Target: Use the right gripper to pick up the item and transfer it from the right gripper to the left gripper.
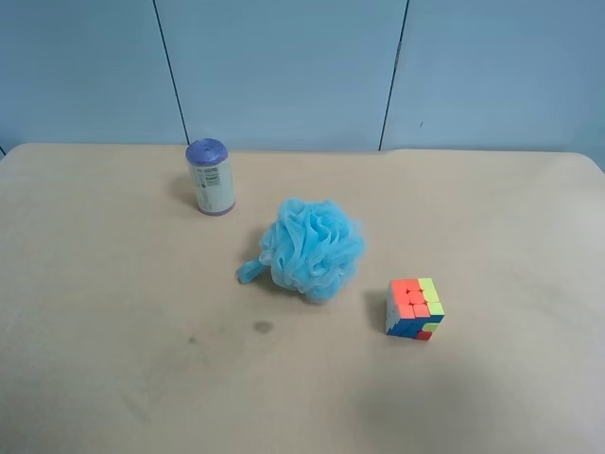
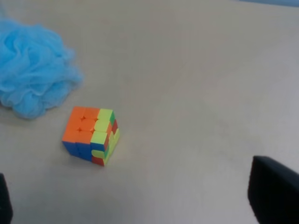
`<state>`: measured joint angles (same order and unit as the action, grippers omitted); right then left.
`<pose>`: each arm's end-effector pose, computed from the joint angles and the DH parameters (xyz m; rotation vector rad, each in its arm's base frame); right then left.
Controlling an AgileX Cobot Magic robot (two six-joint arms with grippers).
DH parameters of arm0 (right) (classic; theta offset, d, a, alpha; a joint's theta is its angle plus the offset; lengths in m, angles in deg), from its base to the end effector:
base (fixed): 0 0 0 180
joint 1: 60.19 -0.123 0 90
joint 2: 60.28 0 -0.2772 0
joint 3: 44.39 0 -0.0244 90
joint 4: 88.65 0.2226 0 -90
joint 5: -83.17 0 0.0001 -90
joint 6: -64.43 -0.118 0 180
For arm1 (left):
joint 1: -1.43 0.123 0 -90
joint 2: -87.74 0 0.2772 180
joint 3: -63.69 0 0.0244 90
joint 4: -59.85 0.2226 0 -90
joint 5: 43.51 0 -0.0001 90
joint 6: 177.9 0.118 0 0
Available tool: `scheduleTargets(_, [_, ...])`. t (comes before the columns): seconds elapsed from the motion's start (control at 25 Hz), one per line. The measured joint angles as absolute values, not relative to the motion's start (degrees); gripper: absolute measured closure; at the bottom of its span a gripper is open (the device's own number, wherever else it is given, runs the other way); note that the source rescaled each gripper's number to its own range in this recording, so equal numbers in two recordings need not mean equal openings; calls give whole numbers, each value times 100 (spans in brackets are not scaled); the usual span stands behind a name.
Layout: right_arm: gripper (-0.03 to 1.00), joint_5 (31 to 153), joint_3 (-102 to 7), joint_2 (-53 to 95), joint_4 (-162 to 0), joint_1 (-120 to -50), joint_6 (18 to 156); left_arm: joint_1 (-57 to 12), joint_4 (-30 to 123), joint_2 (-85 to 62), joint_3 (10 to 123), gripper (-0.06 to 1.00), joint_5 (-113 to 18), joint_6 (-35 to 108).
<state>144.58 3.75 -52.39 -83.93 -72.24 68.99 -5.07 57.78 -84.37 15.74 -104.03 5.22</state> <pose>-0.0009 0.0085 0.2515 -0.3010 2.0295 0.1800 0.0011 -0.0039 0.2538 0.1721 2.0240 -0.0803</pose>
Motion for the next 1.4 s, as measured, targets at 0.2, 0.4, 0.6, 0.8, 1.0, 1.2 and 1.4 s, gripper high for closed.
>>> scheduleTargets(0.2, [-3,14520,190,-4883,-8393,-7224,6763,-507,5778,-8437,1574,-5,-10403,528])
scheduleTargets(0.4, [-3,14508,-482,-3318,-8393,-7224,6639,-507,5778,-8437,1574,-5,-10403,528])
scheduleTargets(0.6, [-3,14482,-1143,-1384,-8393,-7224,6671,-507,5778,-8437,1574,-5,-10403,528])
scheduleTargets(0.8, [-3,14461,-1573,369,-8197,-7224,6768,-507,5778,-8437,1574,-5,-10403,524])
scheduleTargets(1.0, [-3,14411,-1643,1570,-7882,-7289,6882,-507,5778,-8437,1574,-5,-10403,524])
scheduleTargets(1.2, [-3,14020,-1649,2357,-7795,-7752,6731,-507,5778,-8437,1574,-5,-10403,524])
scheduleTargets(1.4, [-3,13504,-1649,2967,-7802,-8139,6331,-507,5778,-8437,1574,-5,-10403,524])
